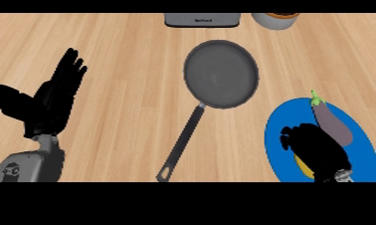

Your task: Pick the lemon from the plate and place it in the pan

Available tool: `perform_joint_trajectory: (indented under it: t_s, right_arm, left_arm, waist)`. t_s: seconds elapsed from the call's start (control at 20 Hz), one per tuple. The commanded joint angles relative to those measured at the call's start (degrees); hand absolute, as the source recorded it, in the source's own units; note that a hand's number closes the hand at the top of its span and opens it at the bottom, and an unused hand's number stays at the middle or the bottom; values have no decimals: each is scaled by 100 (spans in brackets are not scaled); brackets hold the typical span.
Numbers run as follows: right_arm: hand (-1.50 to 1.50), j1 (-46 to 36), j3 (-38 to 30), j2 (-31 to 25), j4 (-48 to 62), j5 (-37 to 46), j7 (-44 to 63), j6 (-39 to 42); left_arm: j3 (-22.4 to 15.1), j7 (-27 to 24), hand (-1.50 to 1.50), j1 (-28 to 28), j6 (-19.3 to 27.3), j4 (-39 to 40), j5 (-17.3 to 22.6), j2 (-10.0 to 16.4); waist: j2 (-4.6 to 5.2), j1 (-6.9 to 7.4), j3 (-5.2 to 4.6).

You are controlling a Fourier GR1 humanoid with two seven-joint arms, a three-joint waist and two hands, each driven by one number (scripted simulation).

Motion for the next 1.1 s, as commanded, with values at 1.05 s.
perform_joint_trajectory:
  t_s: [1.05]
  right_arm:
    - [150, -1350, -535, 2648, -112, 333, 4132, -720]
  left_arm:
    - [-142, 67, 0, -146, -166, -44, -72, -162]
  waist:
    - [71, 447, 3]
